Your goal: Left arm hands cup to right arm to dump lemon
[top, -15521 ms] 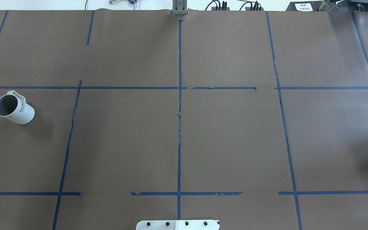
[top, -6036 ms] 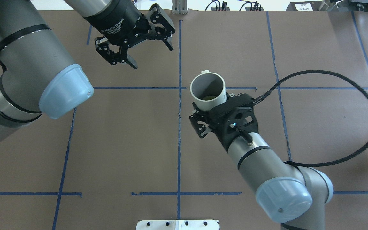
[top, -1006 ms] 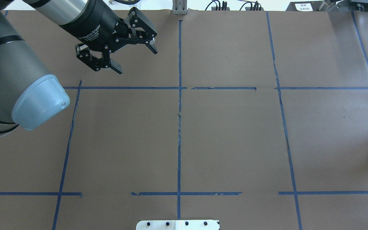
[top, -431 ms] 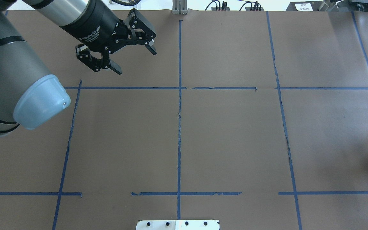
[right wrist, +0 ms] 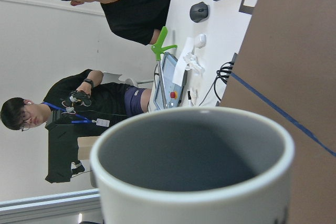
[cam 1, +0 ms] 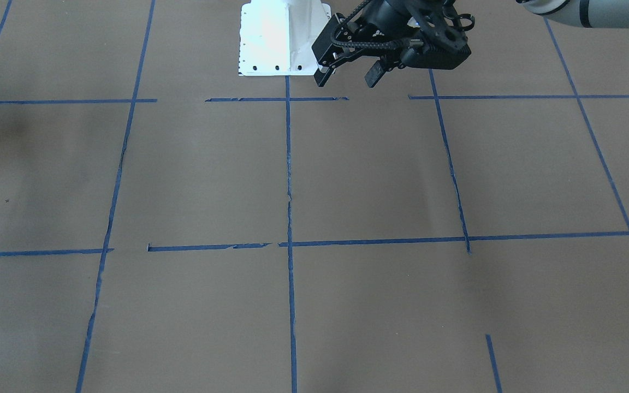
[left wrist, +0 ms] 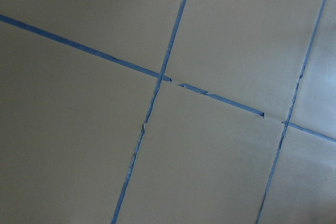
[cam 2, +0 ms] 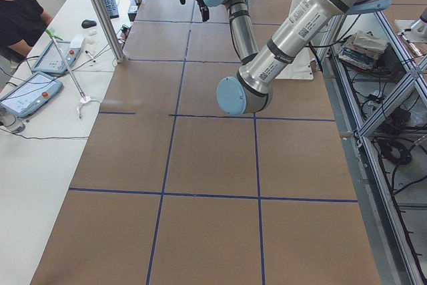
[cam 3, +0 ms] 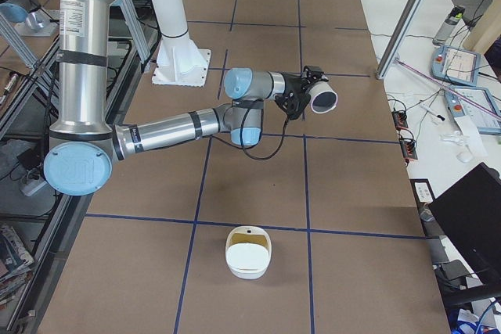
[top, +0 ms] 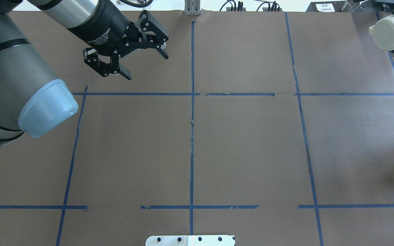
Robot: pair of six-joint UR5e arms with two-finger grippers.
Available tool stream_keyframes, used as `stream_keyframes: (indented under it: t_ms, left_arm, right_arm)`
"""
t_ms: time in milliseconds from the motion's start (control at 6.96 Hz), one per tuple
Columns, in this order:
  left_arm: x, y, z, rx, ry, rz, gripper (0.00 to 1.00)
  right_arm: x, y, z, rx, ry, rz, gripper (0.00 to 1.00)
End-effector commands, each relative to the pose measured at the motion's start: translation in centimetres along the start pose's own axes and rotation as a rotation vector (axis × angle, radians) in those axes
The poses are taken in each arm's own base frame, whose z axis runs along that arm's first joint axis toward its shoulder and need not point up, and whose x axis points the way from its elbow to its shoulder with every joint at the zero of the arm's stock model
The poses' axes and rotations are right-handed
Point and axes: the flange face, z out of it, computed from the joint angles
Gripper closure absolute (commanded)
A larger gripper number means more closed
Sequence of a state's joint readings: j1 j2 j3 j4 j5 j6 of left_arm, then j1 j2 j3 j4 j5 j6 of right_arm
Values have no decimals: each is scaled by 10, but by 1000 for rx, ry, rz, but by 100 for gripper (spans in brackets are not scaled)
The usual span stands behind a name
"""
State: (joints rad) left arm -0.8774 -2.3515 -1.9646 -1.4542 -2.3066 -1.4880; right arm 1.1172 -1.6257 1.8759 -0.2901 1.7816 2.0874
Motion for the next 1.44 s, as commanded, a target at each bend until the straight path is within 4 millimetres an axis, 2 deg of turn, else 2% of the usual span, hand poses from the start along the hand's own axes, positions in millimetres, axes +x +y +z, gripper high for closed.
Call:
stream_keyframes:
  t_ms: [0, 144, 287, 431, 575, 719, 862, 1006, 1150, 1293]
  left_arm:
    - [11, -10, 10, 28, -15, -6, 0]
    - [30, -16, 15, 28, -20, -9, 0]
    - [42, -18, 17, 28, -20, -8, 0]
    - [65, -23, 23, 26, -29, -15, 0]
    - [76, -28, 27, 25, -37, -20, 0]
    - [81, -30, 29, 25, -40, -22, 0]
    - [89, -34, 32, 24, -46, -27, 0]
    - [104, -35, 34, 21, -51, -30, 0]
    - [108, -35, 34, 18, -53, -35, 0]
    - [112, -32, 32, 15, -59, -44, 0]
  right_arm:
    - [-35, 40, 31, 0, 54, -290, 65]
    - [-57, 70, 49, 4, 48, -425, 64]
    - [-57, 96, 59, 3, 59, -569, 64]
    - [-60, 142, 83, 41, 43, -719, 63]
    - [-65, 195, 110, 104, 78, -813, 63]
    - [-66, 255, 126, 192, 94, -918, 66]
    - [-55, 328, 135, 261, 133, -986, 68]
    - [-64, 364, 138, 286, 172, -1028, 69]
    - [-52, 382, 137, 288, 196, -1102, 68]
    - [-47, 390, 134, 286, 216, -1248, 63]
